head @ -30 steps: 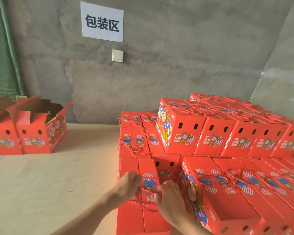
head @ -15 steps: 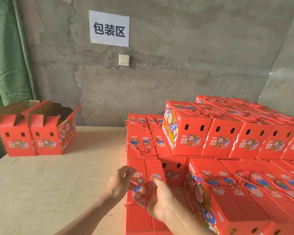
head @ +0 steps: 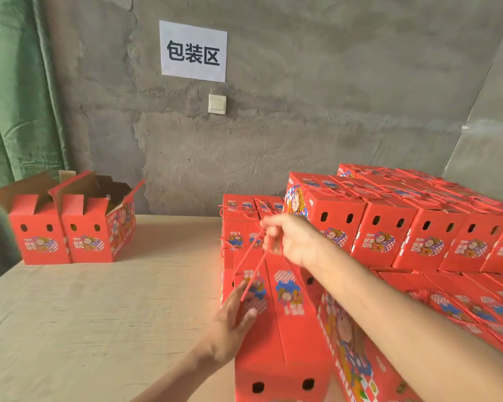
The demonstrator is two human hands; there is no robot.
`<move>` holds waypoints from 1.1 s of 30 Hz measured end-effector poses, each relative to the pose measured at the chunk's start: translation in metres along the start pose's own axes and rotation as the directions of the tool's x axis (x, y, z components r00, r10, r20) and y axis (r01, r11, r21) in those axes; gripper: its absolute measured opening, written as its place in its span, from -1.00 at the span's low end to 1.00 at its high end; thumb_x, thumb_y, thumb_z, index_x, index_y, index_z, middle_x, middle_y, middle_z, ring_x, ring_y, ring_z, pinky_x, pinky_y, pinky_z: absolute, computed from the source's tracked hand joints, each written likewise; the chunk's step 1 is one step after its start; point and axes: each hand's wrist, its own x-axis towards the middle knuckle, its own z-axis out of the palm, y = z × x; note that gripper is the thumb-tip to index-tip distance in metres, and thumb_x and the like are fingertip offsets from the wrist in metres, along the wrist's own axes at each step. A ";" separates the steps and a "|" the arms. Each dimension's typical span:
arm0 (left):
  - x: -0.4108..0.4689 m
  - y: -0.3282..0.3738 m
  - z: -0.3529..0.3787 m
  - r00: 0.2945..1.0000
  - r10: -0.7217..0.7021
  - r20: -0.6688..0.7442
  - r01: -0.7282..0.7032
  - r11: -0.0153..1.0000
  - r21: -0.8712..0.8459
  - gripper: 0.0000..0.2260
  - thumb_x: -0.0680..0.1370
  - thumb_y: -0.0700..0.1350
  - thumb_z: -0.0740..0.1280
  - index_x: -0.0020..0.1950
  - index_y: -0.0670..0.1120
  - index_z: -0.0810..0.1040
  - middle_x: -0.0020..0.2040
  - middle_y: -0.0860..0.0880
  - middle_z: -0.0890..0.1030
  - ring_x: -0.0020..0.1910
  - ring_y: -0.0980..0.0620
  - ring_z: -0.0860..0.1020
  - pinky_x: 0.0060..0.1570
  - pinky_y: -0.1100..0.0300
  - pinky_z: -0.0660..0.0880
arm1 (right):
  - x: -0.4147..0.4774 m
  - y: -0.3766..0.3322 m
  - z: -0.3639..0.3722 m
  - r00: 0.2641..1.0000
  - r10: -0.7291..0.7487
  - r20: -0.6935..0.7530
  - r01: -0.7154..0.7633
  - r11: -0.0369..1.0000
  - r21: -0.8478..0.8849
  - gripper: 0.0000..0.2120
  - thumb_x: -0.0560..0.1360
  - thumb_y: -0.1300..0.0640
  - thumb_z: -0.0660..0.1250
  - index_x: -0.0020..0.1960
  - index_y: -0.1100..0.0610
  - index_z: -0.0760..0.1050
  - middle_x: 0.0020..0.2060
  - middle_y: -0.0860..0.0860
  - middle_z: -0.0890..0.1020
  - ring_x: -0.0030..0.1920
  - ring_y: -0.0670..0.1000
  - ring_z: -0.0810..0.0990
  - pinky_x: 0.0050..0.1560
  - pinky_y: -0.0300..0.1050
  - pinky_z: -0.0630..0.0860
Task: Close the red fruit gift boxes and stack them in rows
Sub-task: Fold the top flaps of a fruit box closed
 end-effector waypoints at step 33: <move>0.192 0.010 -0.024 0.980 -0.194 0.045 0.178 0.953 0.244 -0.49 0.61 -0.27 0.07 0.55 -0.04 0.08 0.50 -0.04 0.24 0.45 0.02 0.24 0.36 0.21 0.21 | 0.157 0.000 -0.052 0.905 -0.352 0.238 0.207 -0.122 -0.971 -0.31 0.54 -0.14 0.22 0.51 -0.18 -0.13 0.54 0.08 -0.07 0.51 0.29 -0.10 0.43 0.35 -0.13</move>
